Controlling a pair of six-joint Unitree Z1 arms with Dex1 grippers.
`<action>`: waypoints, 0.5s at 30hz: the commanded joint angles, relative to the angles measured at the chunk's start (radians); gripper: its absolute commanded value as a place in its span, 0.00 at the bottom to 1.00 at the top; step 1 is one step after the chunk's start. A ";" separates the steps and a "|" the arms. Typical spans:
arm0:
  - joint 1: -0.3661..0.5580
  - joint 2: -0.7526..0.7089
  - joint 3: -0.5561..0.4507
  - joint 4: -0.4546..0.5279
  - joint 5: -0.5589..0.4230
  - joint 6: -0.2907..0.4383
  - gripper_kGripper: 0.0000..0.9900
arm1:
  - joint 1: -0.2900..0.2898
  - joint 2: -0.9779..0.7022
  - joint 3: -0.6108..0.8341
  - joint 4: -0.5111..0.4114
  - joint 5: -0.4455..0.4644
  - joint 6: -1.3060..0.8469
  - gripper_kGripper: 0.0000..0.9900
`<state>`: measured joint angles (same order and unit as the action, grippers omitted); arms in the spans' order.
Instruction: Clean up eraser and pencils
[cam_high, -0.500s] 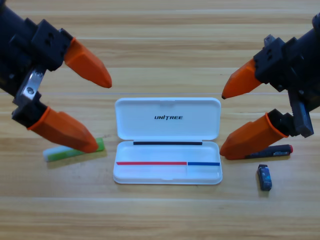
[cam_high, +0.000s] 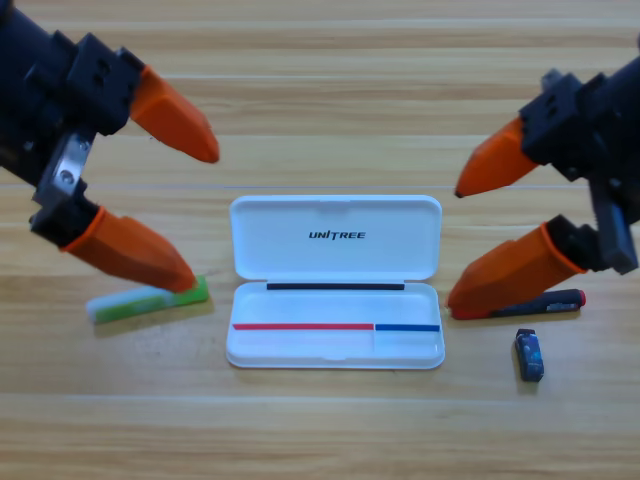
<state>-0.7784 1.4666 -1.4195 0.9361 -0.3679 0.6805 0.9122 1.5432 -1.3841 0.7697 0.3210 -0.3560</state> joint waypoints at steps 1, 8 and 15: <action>-0.016 -0.020 0.016 0.006 0.233 -0.010 1.00 | -0.073 -0.061 0.033 0.095 -0.074 0.107 1.00; 0.114 0.096 -0.052 0.092 0.474 0.060 1.00 | -0.102 -0.040 0.083 0.160 -0.355 0.420 1.00; 0.284 0.301 -0.190 0.193 0.477 0.105 1.00 | -0.130 0.029 0.226 0.120 -0.367 0.453 1.00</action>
<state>-0.6146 1.6035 -1.5571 1.0725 0.0979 0.7744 0.8252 1.5041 -1.2546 0.9269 -0.0514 0.0910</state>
